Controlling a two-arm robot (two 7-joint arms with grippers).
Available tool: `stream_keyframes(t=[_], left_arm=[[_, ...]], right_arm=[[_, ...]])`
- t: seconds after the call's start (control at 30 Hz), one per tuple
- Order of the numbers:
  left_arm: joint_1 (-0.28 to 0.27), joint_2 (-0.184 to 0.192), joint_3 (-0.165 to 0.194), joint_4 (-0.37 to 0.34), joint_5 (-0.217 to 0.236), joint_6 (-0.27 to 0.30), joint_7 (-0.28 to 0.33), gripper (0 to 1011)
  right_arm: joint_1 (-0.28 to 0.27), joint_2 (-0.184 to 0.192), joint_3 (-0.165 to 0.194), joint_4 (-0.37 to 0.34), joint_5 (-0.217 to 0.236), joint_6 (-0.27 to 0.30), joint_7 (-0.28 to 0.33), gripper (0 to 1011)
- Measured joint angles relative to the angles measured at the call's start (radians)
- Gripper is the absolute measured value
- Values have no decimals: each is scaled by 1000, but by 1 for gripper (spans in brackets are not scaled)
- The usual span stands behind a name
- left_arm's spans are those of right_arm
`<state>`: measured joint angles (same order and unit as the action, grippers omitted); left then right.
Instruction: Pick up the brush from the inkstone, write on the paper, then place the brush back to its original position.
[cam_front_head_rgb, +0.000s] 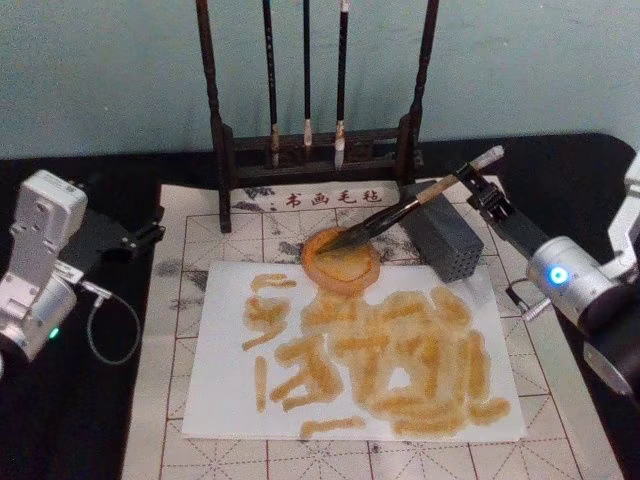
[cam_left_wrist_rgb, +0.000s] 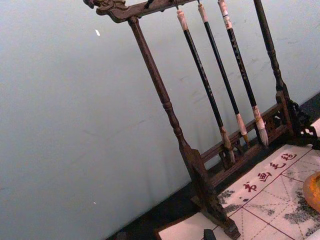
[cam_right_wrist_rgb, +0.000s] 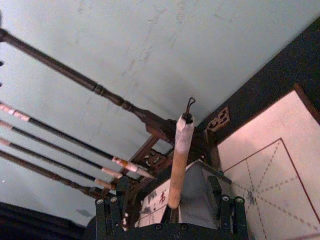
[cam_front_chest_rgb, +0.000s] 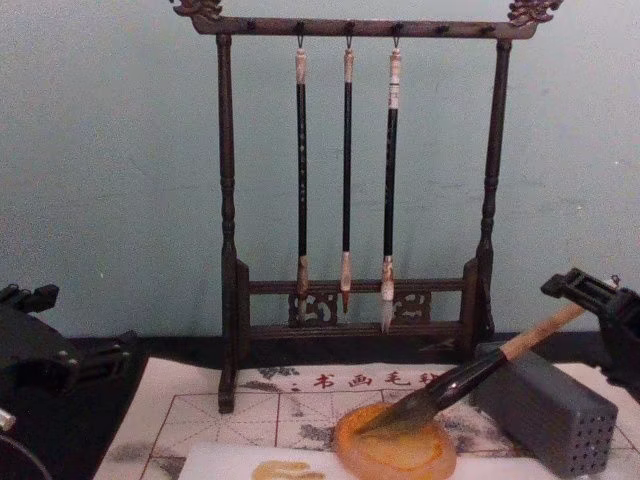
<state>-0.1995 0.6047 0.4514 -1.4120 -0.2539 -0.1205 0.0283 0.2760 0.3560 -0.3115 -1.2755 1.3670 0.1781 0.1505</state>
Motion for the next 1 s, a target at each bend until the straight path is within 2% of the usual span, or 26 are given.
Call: stream_keyframes(t=[0.13, 0.23, 0.27, 0.33, 0.47, 0.5, 0.53, 0.57, 0.67, 0.7, 0.77, 0.8, 0.87, 0.9, 1.0], left_arm=[[0, 0, 0, 0, 0, 0, 0, 1001], [0, 0, 0, 0, 0, 0, 0, 1001], [0, 0, 0, 0, 0, 0, 0, 1001], [0, 0, 0, 0, 0, 0, 0, 1001], [0, 0, 0, 0, 0, 0, 0, 1001], [0, 0, 0, 0, 0, 0, 0, 1001], [0, 0, 0, 0, 0, 0, 0, 1001], [0, 0, 0, 0, 0, 0, 0, 1001], [0, 0, 0, 0, 0, 0, 0, 1001], [0, 0, 0, 0, 0, 0, 0, 1001], [0, 0, 0, 0, 0, 0, 0, 1001], [0, 0, 0, 0, 0, 0, 0, 1001], [0, 0, 0, 0, 0, 0, 0, 1001], [0, 0, 0, 0, 0, 0, 0, 1001], [0, 0, 0, 0, 0, 0, 0, 1001]], right_arm=[[-46, 23, -5, -62, -2, -29, -9, 1000], [-88, 47, -15, -120, -22, -66, -15, 1000], [-88, 47, -15, -120, -22, -66, -15, 1000], [-105, 62, -24, -147, -44, -91, -17, 1000], [-125, 88, -52, -182, -127, -137, -25, 1000], [-129, 97, -64, -193, -169, -151, -30, 1000], [-131, 102, -69, -198, -189, -157, -33, 1000], [-134, 112, -83, -209, -237, -171, -40, 1000], [-136, 128, -107, -223, -321, -193, -56, 1000], [-137, 138, -123, -232, -379, -209, -68, 1000], [-137, 149, -142, -239, -441, -224, -84, 1000], [-137, 157, -157, -244, -496, -239, -99, 1000], [-137, 165, -174, -247, -560, -254, -118, 1000], [-137, 172, -189, -248, -622, -268, -137, 1000], [-135, 180, -211, -248, -704, -286, -164, 1000]])
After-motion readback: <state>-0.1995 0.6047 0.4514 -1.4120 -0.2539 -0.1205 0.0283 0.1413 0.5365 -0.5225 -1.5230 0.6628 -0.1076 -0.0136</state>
